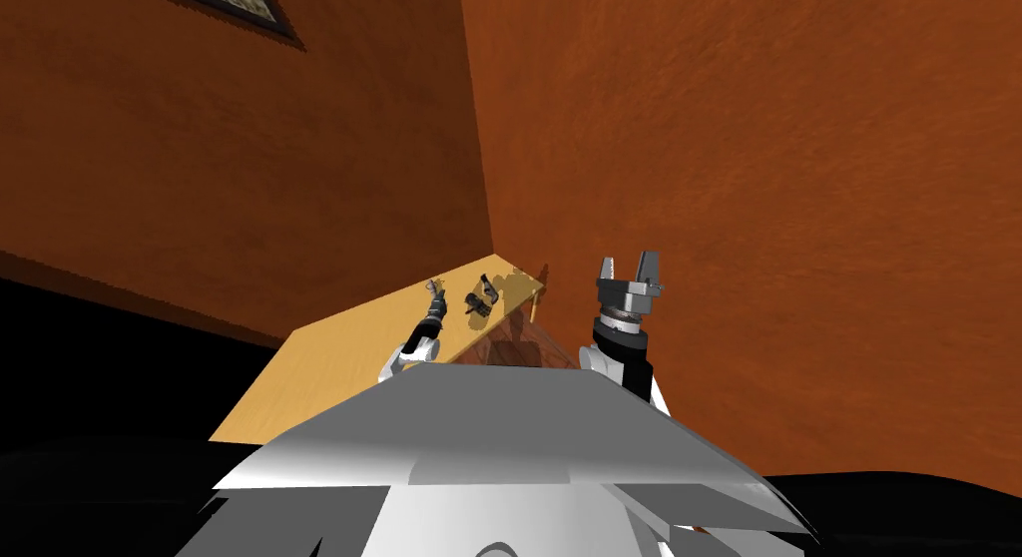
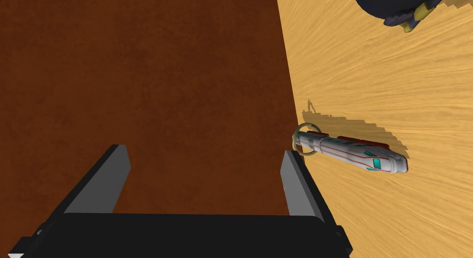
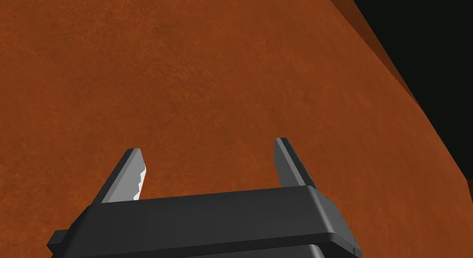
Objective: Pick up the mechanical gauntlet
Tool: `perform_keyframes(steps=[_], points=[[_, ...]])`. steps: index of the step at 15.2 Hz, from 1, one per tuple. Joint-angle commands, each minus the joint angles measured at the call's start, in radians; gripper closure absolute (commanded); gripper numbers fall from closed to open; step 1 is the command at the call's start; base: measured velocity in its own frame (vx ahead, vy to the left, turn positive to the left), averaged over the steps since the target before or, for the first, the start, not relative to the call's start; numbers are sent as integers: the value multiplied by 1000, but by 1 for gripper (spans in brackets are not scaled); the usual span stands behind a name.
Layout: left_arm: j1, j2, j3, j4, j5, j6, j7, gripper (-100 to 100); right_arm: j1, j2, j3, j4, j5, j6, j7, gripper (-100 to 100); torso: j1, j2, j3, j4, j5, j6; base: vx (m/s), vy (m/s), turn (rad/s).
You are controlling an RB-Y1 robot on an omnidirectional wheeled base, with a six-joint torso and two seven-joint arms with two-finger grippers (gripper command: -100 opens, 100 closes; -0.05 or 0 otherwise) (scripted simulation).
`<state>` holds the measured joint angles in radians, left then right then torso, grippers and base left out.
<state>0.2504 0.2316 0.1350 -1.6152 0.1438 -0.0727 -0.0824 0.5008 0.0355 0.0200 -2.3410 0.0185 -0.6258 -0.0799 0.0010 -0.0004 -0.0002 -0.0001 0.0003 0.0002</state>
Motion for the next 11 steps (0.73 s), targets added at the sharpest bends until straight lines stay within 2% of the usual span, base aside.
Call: perform_keyframes(steps=[1, 2, 3, 4, 5, 6, 8, 9, 11], points=[[-22, -5, 14, 50, 12, 35, 5, -100, 0, 0, 0, 0, 0, 0, 0, 0, 0, 0, 0, 0, 0, 0, -2, 10, -149], [-22, -5, 14, 54, 12, 35, 5, -100, 0, 0, 0, 0, 0, 0, 0, 0, 0, 0, 0, 0, 0, 0, -3, 10, -130], [-36, -8, 23, 89, 21, 59, 9, -100, 0, 0, 0, 0, 0, 0, 0, 0, 0, 0, 0, 0, 0, 0, -2, 9, -161], [-36, -8, 23, 89, 21, 59, 9, -100, 0, 0, 0, 0, 0, 0, 0, 0, 0, 0, 0, 0, 0, 0, -2, 10, -124], [-50, -12, 33, 120, 30, 82, 12, -100, 0, 0, 0, 0, 0, 0, 0, 0, 0, 0, 0, 0, 0, 0, -2, 9, -167], [-50, -12, 33, 123, 30, 82, 12, -100, 0, 0, 0, 0, 0, 0, 0, 0, 0, 0, 0, 0, 0, 0, -1, 11, -129], [-76, -20, 50, 186, 47, 126, 20, -100, 0, 0, 0, 0, 0, 0, 0, 0, 0, 0, 0, 0, 0, 0, -2, 10, -146], [-76, -20, 50, 189, 47, 126, 20, -100, 0, 0, 0, 0, 0, 0, 0, 0, 0, 0, 0, 0, 0, 0, -2, 12, -163], [-100, -30, 66, 246, 62, 166, 26, -100, 0, 0, 0, 0, 0, 0, 0, 0, 0, 0, 0, 0, 0, 0, -1, 11, -189]])
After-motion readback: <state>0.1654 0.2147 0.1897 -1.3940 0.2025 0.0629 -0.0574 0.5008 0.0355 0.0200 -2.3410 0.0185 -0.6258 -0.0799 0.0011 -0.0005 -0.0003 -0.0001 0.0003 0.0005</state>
